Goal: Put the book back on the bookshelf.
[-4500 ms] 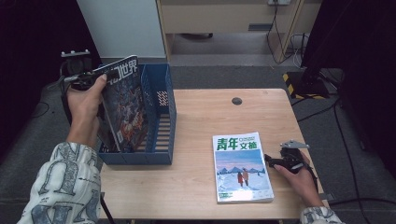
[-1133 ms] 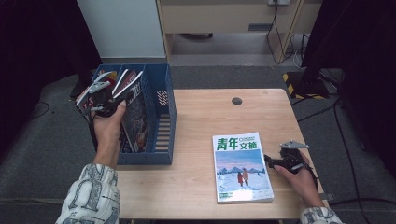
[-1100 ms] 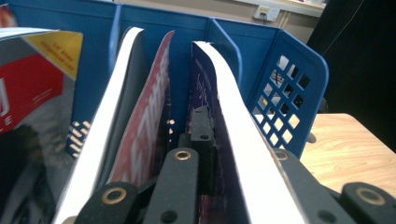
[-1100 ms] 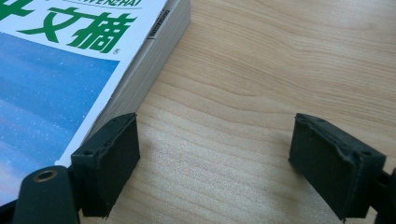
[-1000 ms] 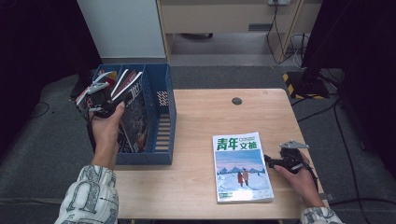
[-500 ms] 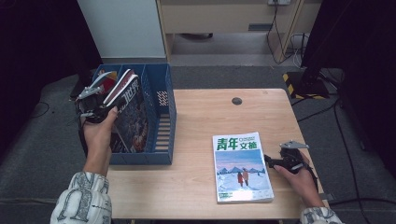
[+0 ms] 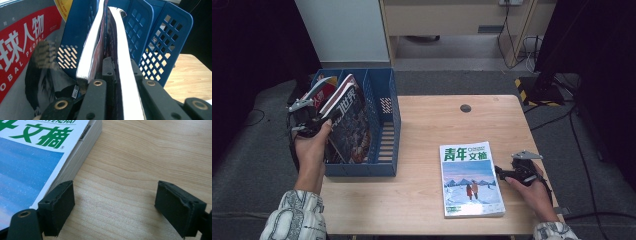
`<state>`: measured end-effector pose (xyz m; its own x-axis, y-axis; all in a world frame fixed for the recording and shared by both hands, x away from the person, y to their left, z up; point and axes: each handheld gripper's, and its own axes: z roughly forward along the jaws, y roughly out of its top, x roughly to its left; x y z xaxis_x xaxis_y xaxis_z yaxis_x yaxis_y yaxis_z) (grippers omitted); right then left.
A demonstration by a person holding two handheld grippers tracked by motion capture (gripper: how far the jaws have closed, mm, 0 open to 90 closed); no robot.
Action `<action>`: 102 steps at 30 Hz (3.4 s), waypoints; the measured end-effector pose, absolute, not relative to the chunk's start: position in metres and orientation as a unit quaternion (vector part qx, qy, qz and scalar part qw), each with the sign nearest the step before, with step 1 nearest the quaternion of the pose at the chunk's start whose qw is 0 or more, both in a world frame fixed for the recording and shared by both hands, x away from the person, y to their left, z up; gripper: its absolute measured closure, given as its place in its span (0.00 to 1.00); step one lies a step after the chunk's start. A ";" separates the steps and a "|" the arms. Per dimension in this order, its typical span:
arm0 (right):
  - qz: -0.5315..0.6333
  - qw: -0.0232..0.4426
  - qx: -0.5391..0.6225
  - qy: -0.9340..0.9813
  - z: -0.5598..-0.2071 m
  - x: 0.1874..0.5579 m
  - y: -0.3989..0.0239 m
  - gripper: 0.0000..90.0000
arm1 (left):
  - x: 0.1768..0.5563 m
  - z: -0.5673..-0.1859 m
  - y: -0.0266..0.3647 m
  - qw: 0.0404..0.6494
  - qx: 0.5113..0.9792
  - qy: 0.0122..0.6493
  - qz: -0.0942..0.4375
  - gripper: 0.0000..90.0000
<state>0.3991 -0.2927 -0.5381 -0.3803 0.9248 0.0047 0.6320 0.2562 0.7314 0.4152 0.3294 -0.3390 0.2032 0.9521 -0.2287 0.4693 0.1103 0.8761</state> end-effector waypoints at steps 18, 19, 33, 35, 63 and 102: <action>0.332 0.220 0.512 0.761 -0.538 0.399 -0.292 0.18 | 0.415 -0.330 0.323 0.456 0.639 0.566 0.253 0.84; 0.332 0.220 0.512 0.761 -0.538 0.399 -0.292 0.18 | 0.415 -0.328 0.322 0.454 0.640 0.564 0.255 0.84; 0.333 0.220 0.510 0.762 -0.538 0.399 -0.292 0.18 | 0.430 -0.318 0.314 0.424 0.665 0.571 0.231 0.87; 0.331 0.220 0.508 0.764 -0.538 0.399 -0.292 0.18 | 0.430 -0.318 0.314 0.424 0.667 0.568 0.230 0.90; 0.334 0.219 0.509 0.763 -0.538 0.399 -0.292 0.18 | 0.456 -0.312 0.302 0.453 0.640 0.569 0.249 0.91; 0.334 0.219 0.511 0.761 -0.538 0.399 -0.291 0.18 | 0.452 -0.313 0.311 0.447 0.633 0.561 0.289 0.79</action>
<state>0.3987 -0.2906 -0.5382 -0.3817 0.9243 0.0075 0.6311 0.2547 0.7327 0.4515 0.3110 -0.3126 0.2023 0.9699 -0.1355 0.4519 0.0303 0.8915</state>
